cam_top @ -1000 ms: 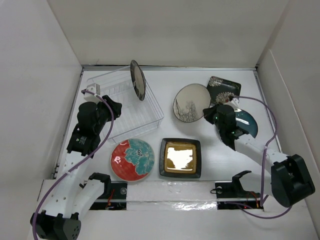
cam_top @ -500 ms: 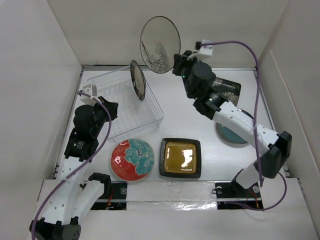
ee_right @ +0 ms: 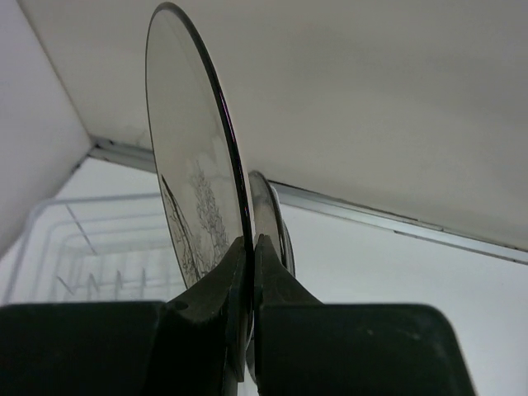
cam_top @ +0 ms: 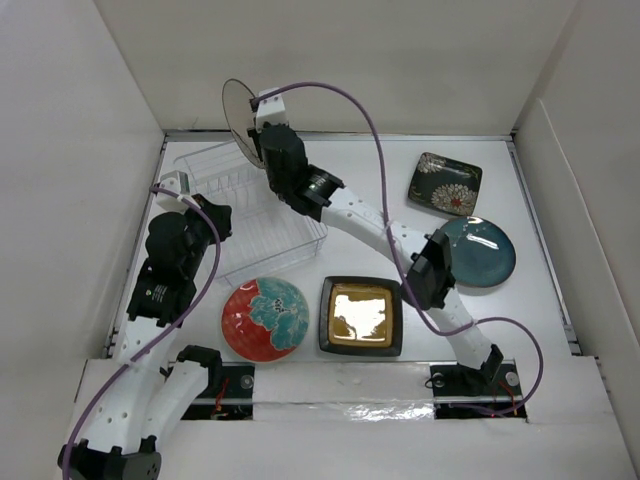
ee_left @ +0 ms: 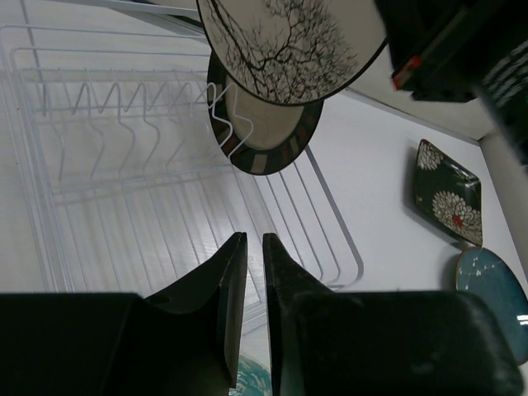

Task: Load the plates into the dish rack

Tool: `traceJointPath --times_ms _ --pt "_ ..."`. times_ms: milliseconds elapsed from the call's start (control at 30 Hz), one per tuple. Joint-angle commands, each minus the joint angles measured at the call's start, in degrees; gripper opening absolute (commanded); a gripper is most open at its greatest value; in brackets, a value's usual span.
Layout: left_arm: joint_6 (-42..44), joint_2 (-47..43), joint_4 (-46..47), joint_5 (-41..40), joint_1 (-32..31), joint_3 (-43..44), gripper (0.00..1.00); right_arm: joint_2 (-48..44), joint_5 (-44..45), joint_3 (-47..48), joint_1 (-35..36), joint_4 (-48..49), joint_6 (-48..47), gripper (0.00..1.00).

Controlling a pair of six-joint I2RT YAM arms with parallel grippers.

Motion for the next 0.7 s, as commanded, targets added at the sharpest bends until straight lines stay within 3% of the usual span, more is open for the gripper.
traceJointPath --times_ms 0,167,400,667 --pt "0.0 -1.3 0.5 -2.8 -0.3 2.9 0.12 -0.3 4.5 7.7 -0.1 5.9 -4.7 0.0" --pt "-0.1 -1.1 0.5 -2.8 -0.3 2.8 0.23 2.2 6.9 7.0 -0.1 8.8 -8.5 0.0" --pt "-0.2 -1.2 0.4 -2.7 -0.3 2.7 0.24 5.2 10.6 6.8 -0.1 10.6 -11.0 0.0" --pt "-0.1 -1.0 0.2 -3.2 -0.3 2.6 0.24 6.7 10.4 2.1 -0.1 7.6 -1.8 0.0"
